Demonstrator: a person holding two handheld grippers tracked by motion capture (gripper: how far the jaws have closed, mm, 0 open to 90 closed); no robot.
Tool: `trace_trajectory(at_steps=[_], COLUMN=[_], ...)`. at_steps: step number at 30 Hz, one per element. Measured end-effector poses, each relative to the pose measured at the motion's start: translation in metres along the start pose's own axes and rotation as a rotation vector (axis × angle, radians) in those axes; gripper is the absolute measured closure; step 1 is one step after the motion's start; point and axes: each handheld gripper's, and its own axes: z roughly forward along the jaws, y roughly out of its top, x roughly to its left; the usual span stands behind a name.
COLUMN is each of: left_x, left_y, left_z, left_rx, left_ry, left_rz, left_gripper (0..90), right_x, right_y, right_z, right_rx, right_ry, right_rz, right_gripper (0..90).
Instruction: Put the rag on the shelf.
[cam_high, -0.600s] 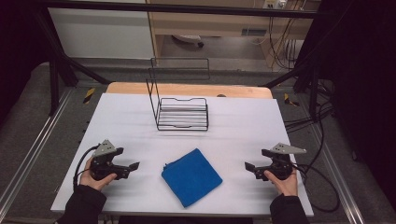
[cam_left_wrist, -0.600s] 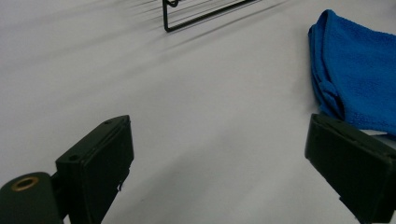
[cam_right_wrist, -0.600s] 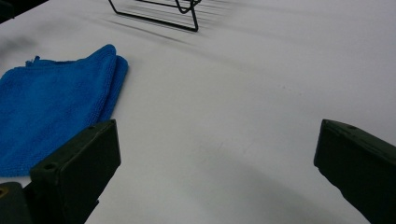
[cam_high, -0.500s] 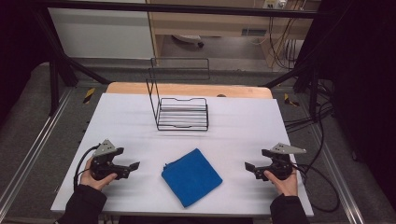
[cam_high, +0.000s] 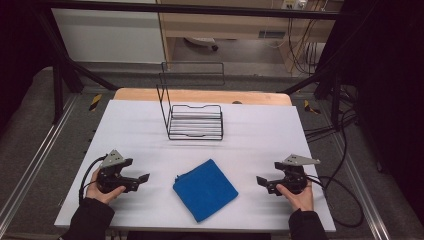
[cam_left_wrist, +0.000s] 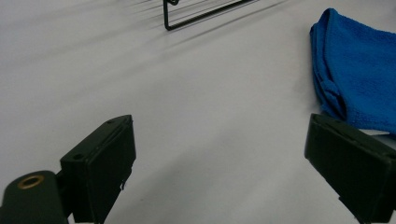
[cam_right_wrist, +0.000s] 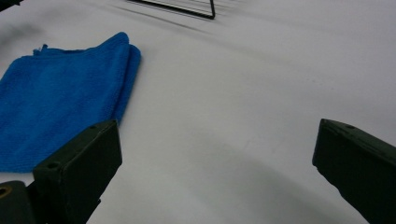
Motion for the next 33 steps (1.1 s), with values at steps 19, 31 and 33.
trace_trajectory(at_steps=[19, 31, 33], left_x=[0.001, 0.001, 0.001], left_y=[-0.001, -0.001, -0.001], left_z=[-0.001, 0.000, 0.000], left_rx=[-0.007, -0.005, -0.001], left_ry=[0.006, 0.004, 0.004], left_rz=[-0.012, -0.014, -0.012], left_gripper=[9.3, 9.4, 9.6], right_x=[0.059, 0.073, 0.073], right_y=[0.008, 0.001, 0.001], right_z=[0.041, 0.056, 0.057], right_rx=[0.116, 0.223, 0.225], right_ry=[0.065, 0.084, 0.087], right_rz=[-0.061, -0.036, -0.029], right_gripper=[22.4, 58.6, 62.2])
